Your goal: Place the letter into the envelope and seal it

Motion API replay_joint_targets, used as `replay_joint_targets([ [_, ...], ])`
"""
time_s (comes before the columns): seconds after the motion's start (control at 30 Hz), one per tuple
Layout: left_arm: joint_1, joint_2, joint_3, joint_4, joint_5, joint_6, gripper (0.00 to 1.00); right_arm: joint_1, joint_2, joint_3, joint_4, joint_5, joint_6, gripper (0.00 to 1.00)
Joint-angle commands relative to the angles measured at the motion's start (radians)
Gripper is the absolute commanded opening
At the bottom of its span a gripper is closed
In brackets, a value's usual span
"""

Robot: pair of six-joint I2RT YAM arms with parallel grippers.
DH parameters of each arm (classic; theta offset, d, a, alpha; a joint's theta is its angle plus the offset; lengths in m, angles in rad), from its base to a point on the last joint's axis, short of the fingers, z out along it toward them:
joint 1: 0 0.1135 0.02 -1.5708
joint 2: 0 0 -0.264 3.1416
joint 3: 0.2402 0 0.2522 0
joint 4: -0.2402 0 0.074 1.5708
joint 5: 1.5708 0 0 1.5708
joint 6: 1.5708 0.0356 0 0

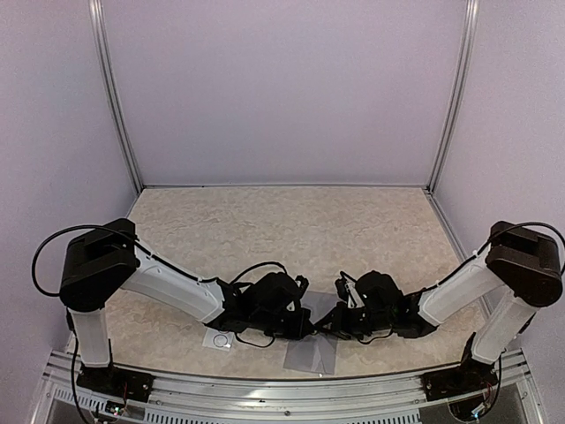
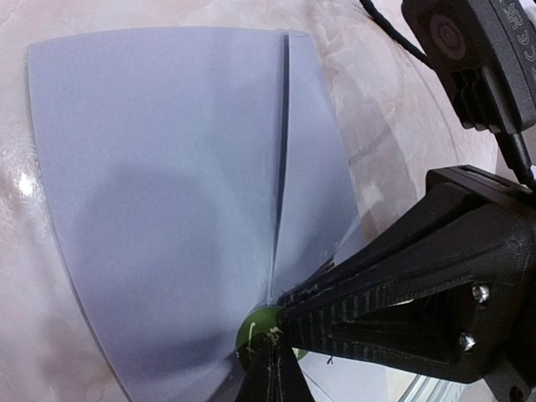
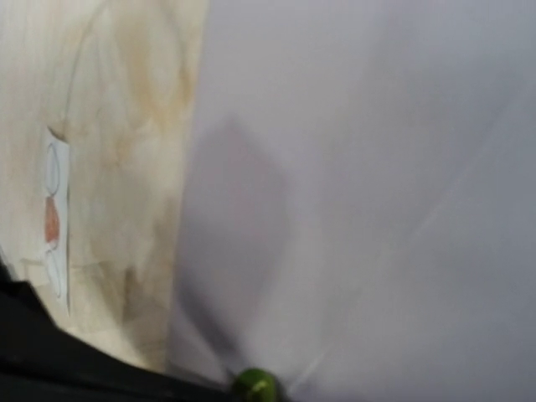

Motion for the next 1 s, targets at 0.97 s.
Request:
replay_joint_targets([
  [0.97,-0.004,0.058,-0.061,-0.102,-0.013,-0.008,0.0,0.019,-0.083,0.099,-0.265,0.046,-0.074,0.0],
])
